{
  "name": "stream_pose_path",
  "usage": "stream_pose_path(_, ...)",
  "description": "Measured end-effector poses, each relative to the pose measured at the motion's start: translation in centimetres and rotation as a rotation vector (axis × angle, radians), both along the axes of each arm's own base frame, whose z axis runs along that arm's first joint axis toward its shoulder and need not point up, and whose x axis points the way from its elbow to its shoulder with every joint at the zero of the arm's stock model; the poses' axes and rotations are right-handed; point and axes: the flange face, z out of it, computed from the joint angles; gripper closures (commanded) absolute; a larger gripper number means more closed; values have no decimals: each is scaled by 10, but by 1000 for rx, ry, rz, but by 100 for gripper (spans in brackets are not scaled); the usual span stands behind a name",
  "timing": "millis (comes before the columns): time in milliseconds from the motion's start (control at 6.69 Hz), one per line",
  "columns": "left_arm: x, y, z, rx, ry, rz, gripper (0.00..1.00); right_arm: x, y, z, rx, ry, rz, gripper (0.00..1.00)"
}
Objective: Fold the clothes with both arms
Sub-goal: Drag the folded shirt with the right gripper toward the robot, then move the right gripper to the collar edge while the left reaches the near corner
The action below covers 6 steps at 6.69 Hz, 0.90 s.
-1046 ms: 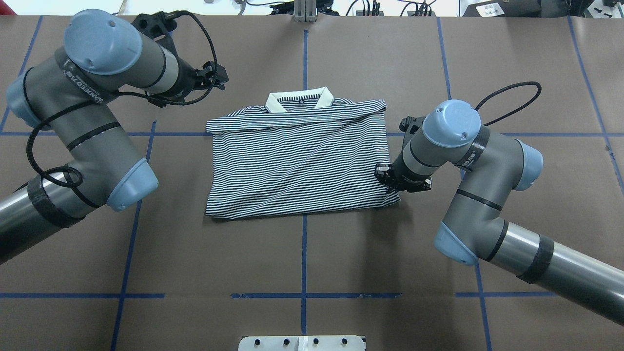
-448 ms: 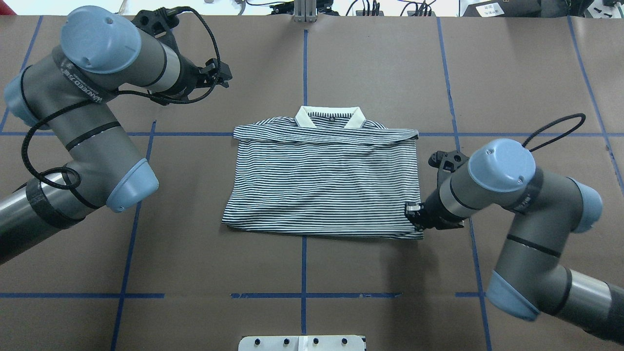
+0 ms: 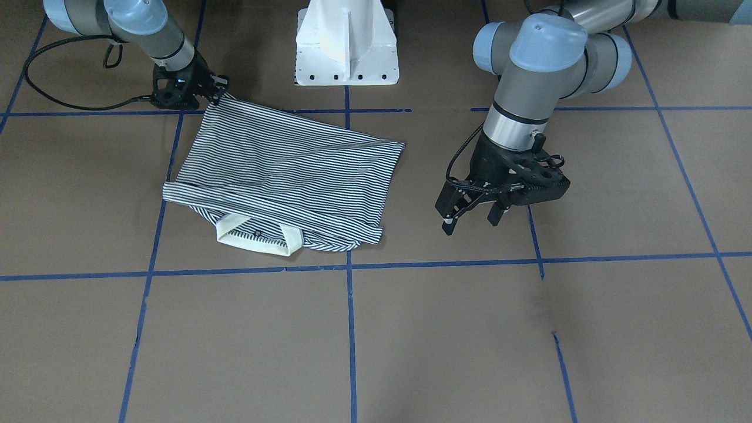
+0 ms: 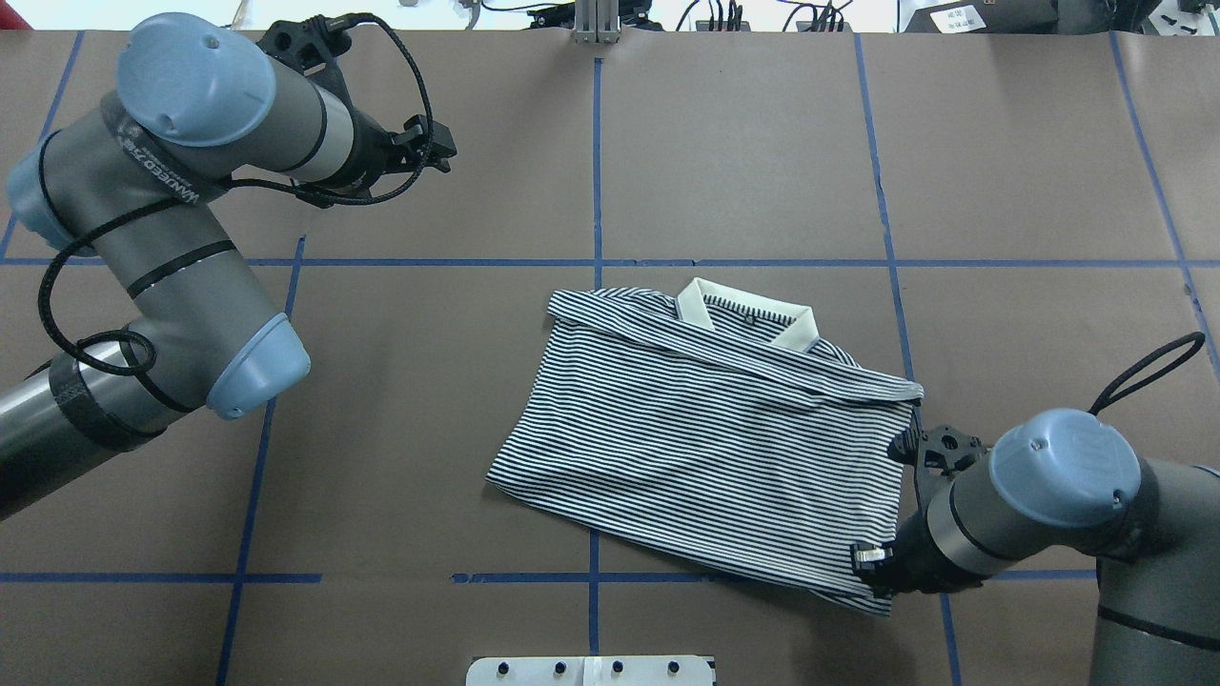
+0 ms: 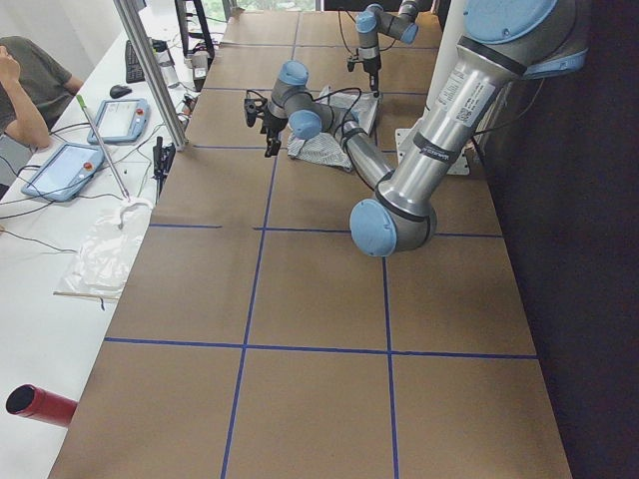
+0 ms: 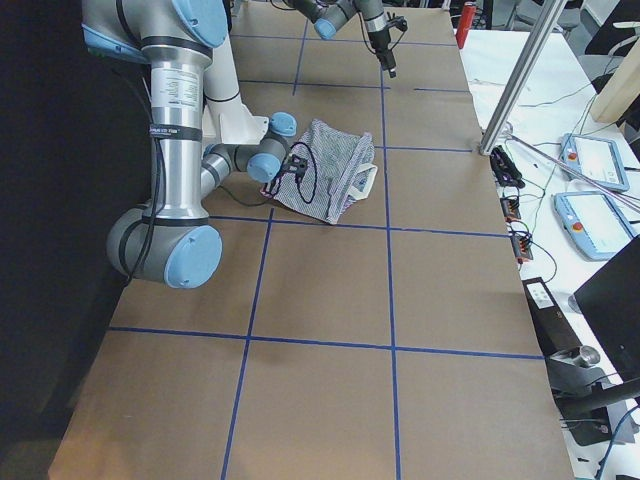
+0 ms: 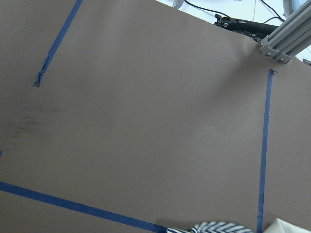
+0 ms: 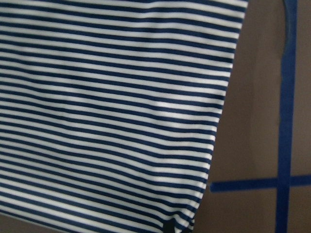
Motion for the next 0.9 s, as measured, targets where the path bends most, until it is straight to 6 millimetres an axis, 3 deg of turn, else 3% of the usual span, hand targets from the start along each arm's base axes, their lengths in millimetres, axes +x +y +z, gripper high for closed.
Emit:
stream_pose_path(149,3,5,-3,0,3,8,0,1,20,-4,-39,6,-1,0)
stream_pose_path(299,8,15,-6,-13,14,25,0,4,25,-18,-74,-5,34,0)
stream_pose_path(448,22,37,-12,-58,38,56,0,10,15,-40,-84,-45,81,0)
stream_pose_path(598,44,73,-18,-137,64,81,1,17,-9,-64,-74,-100,143,0)
stream_pose_path(897,105,161,-17,-322,57,80,4,31,-60,-101,-39,-181,255,0)
